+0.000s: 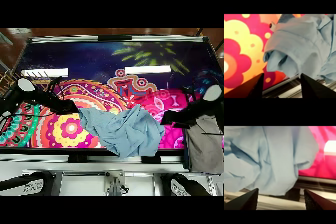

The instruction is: Fold the shirts.

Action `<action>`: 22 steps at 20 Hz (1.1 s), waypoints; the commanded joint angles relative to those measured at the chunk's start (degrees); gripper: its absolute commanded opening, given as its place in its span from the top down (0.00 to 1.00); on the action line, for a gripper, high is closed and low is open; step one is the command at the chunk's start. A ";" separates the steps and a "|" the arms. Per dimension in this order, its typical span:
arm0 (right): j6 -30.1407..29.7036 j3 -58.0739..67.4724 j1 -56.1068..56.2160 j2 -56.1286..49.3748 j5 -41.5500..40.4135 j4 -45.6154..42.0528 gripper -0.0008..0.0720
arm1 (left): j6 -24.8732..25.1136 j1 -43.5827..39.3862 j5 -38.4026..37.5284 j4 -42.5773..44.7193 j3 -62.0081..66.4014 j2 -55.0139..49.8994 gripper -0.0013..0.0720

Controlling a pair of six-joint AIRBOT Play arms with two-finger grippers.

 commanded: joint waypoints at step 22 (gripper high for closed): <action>0.11 -23.56 -5.38 5.57 -13.55 8.87 0.06 | 4.33 -5.95 6.25 0.20 -8.52 5.35 0.25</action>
